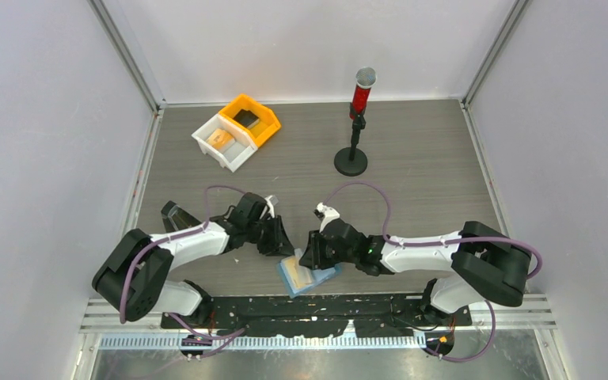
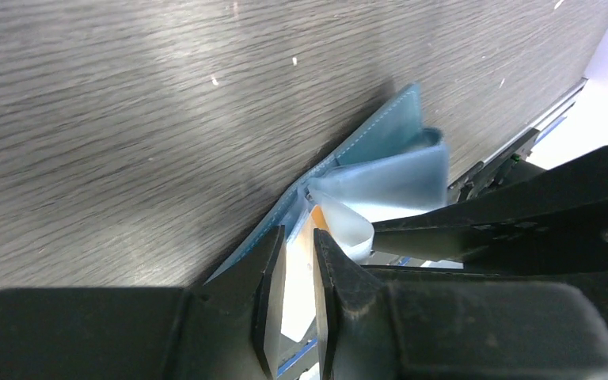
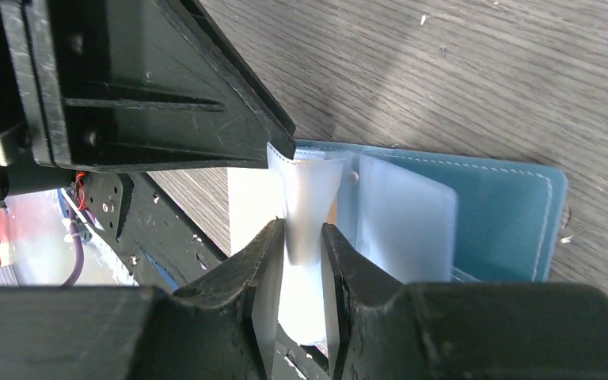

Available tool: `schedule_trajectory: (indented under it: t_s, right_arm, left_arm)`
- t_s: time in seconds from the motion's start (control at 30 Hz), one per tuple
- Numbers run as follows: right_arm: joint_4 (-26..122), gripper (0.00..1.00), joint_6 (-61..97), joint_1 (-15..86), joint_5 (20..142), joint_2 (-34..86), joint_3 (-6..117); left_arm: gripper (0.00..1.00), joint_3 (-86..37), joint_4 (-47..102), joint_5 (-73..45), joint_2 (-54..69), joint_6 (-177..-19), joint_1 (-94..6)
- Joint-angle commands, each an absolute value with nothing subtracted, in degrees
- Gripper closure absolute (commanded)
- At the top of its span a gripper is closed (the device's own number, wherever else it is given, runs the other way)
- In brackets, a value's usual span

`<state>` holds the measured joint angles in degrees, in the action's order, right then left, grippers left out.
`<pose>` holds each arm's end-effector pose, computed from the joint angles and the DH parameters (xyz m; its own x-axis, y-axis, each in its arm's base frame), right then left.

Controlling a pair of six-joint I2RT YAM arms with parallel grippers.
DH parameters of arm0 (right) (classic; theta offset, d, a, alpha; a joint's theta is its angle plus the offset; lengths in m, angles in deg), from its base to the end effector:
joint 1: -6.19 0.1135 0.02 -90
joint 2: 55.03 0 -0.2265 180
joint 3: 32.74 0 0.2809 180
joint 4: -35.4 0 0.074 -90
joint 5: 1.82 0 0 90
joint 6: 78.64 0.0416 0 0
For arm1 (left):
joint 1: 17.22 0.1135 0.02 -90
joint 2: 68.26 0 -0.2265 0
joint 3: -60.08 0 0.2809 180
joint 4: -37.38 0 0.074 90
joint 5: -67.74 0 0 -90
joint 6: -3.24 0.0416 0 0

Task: Take the credit cards out of the card holder
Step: Remove the credit card from the card holder.

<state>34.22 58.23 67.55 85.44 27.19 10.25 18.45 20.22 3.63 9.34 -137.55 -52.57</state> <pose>0.1411 0.2624 0.0890 -0.8549 -0.0445 -0.5169 -0.3961 0.6995 0.5948 0.2061 -0.1685 0.0806 -0.9814 -0.1585 -0.1086 -0.0415 0.7267 -0.6857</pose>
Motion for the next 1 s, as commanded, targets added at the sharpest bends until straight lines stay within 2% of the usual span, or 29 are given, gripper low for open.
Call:
schedule_trajectory:
  t_s: [0.0, 0.13, 0.47, 0.6, 0.87, 0.97]
  right_arm:
    - [30.59, 0.69, 57.74, 67.07, 86.4, 24.58, 10.02]
    - [35.49, 0.64, 56.42, 66.43, 87.83, 22.98, 11.41]
    - [46.95, 0.42, 55.29, 65.52, 93.06, 15.37, 13.8]
    - [52.02, 0.36, 54.36, 65.52, 93.35, 13.66, 16.0]
    - [53.78, 0.36, 55.03, 65.71, 93.67, 13.46, 15.53]
    - [54.8, 0.41, 55.46, 66.15, 93.21, 12.22, 15.28]
  left_arm:
    - [0.79, 15.29, 20.79, 5.75, 8.8, -137.33, -53.43]
    - [0.77, 14.13, 20.69, 8.32, 8.72, -136.74, -54.02]
    - [0.74, 10.35, 16.55, 10.3, 10.56, -134.4, -56.48]
    - [0.74, 8.92, 16.47, 10.76, 12.23, -134.33, -56.93]
    - [0.74, 9.94, 16.06, 9.1, 13.13, -134.5, -57.05]
    - [0.74, 10.84, 17.44, 9.39, 13.44, -135.13, -57.06]
